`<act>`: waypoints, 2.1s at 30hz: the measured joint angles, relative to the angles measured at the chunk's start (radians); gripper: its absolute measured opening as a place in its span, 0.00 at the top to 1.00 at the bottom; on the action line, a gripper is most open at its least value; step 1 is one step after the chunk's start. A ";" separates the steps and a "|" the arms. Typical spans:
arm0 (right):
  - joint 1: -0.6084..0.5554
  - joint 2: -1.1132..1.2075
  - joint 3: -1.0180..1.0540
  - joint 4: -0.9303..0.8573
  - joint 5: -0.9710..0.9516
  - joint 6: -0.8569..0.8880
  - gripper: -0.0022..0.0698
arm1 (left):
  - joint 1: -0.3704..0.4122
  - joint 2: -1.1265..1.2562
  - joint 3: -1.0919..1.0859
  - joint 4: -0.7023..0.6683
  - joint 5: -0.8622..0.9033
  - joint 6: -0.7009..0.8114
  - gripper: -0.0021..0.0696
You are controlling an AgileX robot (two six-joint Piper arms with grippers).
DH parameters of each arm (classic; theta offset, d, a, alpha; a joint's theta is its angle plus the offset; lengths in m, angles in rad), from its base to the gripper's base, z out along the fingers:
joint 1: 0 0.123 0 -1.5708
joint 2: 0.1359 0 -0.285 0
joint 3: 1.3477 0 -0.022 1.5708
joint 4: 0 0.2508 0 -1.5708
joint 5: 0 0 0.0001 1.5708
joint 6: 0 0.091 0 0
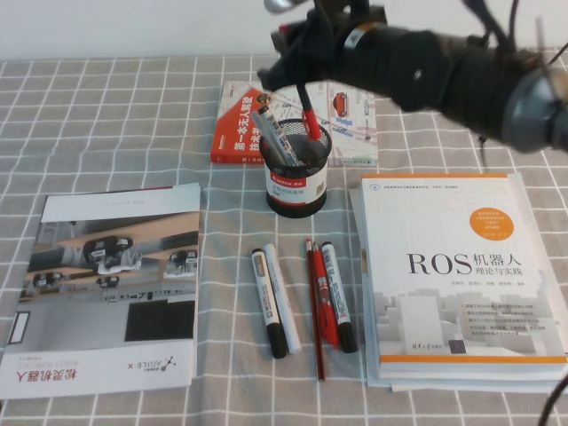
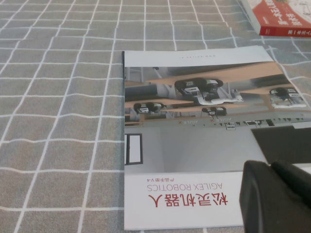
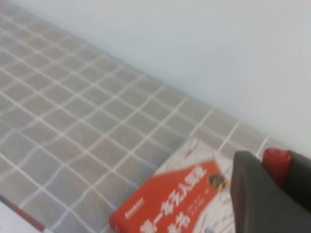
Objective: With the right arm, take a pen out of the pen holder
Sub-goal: 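Take a marker out of the pen holder and lay it on the table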
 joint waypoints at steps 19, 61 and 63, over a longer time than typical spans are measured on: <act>0.000 -0.310 0.009 -0.130 0.506 0.317 0.91 | 0.000 0.000 0.000 0.000 0.000 0.000 0.98; 0.103 -0.050 0.359 -0.009 0.341 0.561 0.91 | 0.000 0.000 0.000 0.000 0.000 0.000 0.98; 0.099 -0.046 0.359 -0.014 0.341 0.561 0.91 | 0.000 0.000 0.000 0.000 0.000 0.000 0.98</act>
